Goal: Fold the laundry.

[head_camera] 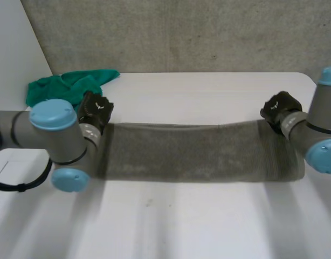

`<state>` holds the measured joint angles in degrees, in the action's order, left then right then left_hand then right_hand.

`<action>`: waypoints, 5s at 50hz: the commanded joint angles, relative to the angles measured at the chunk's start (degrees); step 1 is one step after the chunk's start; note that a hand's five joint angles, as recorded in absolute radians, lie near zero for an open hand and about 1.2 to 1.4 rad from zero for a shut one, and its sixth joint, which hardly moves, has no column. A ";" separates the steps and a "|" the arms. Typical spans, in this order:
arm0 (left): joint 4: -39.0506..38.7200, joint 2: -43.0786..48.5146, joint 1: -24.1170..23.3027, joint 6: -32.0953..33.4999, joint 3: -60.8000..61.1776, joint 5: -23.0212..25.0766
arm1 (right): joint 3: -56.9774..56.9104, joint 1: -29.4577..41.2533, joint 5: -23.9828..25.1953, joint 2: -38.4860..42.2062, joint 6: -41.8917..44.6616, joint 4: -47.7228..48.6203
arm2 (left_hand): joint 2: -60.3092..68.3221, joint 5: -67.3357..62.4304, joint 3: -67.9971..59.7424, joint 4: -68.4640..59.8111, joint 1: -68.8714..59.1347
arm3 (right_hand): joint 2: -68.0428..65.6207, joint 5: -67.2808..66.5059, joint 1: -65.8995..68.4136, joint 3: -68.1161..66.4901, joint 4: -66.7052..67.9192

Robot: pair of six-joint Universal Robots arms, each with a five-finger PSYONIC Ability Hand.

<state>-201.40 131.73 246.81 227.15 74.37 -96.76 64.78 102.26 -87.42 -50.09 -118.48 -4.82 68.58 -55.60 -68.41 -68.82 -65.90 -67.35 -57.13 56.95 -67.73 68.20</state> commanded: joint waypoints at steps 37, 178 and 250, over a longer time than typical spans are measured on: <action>-3.14 -19.93 -3.70 -25.69 21.60 -1.33 | 21.78 -8.92 12.01 -16.88 -27.15 -8.19 | -58.58 55.60 58.41 58.82 55.90 | 54.25 54.03 -43.85 54.63 -55.10; 9.35 -21.52 -9.41 -37.31 11.06 -3.09 | 25.84 27.03 15.10 -13.72 -27.84 20.56 | -58.58 55.60 58.41 58.82 55.90 | 57.35 57.13 -46.95 57.73 -58.20; 32.47 -24.77 -12.58 -40.56 0.86 19.50 | 31.47 3.99 14.30 -13.47 -66.07 5.44 | -57.35 54.37 57.18 57.60 54.67 | 56.43 56.22 -46.04 56.82 -57.28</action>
<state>-169.02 106.78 234.60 186.62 75.18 -77.48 97.69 105.58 -75.68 -68.55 -180.21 0.32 11.78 -2.62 -12.14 -11.72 -11.57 -12.43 -3.09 11.49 -12.14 13.46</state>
